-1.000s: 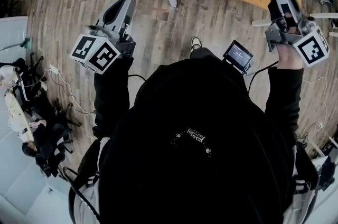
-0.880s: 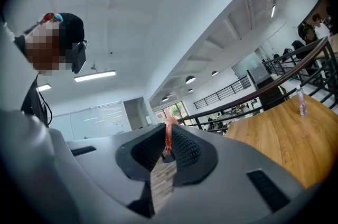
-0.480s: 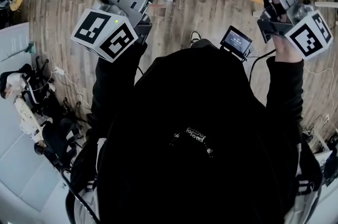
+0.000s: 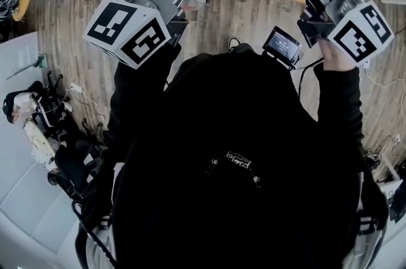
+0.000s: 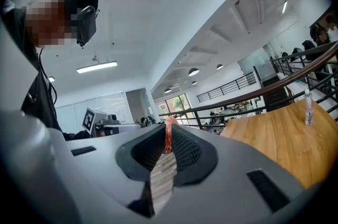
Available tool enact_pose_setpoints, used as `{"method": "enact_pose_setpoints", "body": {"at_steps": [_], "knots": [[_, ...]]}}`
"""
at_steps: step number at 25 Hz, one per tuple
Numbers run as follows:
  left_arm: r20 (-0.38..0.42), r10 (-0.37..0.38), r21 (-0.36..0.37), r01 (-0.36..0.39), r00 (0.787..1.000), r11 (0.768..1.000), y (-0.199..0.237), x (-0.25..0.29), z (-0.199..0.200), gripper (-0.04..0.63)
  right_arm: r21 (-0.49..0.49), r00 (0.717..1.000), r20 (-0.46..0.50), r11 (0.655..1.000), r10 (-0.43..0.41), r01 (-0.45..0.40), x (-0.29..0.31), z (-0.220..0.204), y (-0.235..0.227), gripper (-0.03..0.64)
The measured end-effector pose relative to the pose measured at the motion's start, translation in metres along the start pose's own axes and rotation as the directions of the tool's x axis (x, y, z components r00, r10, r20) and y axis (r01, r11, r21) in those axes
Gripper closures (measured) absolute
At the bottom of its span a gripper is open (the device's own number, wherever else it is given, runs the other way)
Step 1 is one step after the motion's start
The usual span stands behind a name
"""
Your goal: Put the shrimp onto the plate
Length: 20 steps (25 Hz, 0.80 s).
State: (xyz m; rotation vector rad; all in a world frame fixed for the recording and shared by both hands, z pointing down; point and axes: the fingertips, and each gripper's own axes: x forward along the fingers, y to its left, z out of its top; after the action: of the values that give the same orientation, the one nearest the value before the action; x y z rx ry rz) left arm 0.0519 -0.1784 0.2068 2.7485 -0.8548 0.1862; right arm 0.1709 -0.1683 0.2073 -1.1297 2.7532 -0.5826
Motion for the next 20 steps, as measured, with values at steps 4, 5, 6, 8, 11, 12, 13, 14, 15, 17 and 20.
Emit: {"method": "enact_pose_setpoints", "body": {"at_steps": [4,5,6,8,11,12,13,14,15,17,20], "knots": [[0.003,0.001,-0.003,-0.001,1.0,1.0,0.001,0.005,0.002,0.589,-0.002,1.0,0.002,1.0,0.003,-0.003,-0.003,0.002,0.0,0.569],[0.003,-0.001,-0.005,0.001,1.0,1.0,0.001,0.007,0.002,0.589,-0.002,1.0,0.003,1.0,0.001,-0.001,-0.004,0.003,0.0,0.569],[0.003,-0.005,-0.008,0.005,1.0,1.0,0.0,0.008,0.002,0.589,-0.001,1.0,0.004,1.0,-0.001,0.001,-0.005,0.003,0.0,0.569],[0.002,-0.017,-0.014,0.017,1.0,1.0,0.002,0.011,0.001,0.589,0.006,1.0,0.007,1.0,-0.01,0.01,-0.004,0.003,-0.001,0.569],[-0.003,-0.046,-0.024,0.046,0.999,0.999,0.015,0.013,-0.006,0.589,0.011,0.999,0.01,0.999,-0.037,0.037,0.005,-0.002,-0.004,0.569],[-0.003,-0.055,-0.026,0.055,0.998,0.998,0.021,0.014,-0.009,0.589,0.004,0.999,0.011,0.999,-0.046,0.046,0.009,-0.003,-0.004,0.569],[-0.001,-0.064,-0.027,0.064,0.998,0.998,0.025,0.015,-0.009,0.589,0.0,0.998,0.014,0.998,-0.056,0.056,0.011,-0.002,-0.005,0.569],[0.003,-0.072,-0.026,0.072,0.997,0.997,0.027,0.017,-0.008,0.589,-0.001,0.998,0.02,0.998,-0.065,0.065,0.012,0.0,-0.006,0.569],[0.006,-0.079,-0.025,0.079,0.997,0.997,0.028,0.02,-0.007,0.589,0.001,0.997,0.025,0.997,-0.075,0.075,0.011,0.002,-0.007,0.569],[0.011,-0.095,-0.025,0.095,0.995,0.995,0.032,0.024,-0.004,0.589,0.013,0.995,0.032,0.995,-0.096,0.096,0.01,0.002,-0.008,0.569],[0.016,-0.121,-0.03,0.121,0.993,0.992,0.05,0.03,-0.002,0.589,0.019,0.993,0.026,0.993,-0.115,0.114,0.024,-0.001,-0.012,0.569]]}}
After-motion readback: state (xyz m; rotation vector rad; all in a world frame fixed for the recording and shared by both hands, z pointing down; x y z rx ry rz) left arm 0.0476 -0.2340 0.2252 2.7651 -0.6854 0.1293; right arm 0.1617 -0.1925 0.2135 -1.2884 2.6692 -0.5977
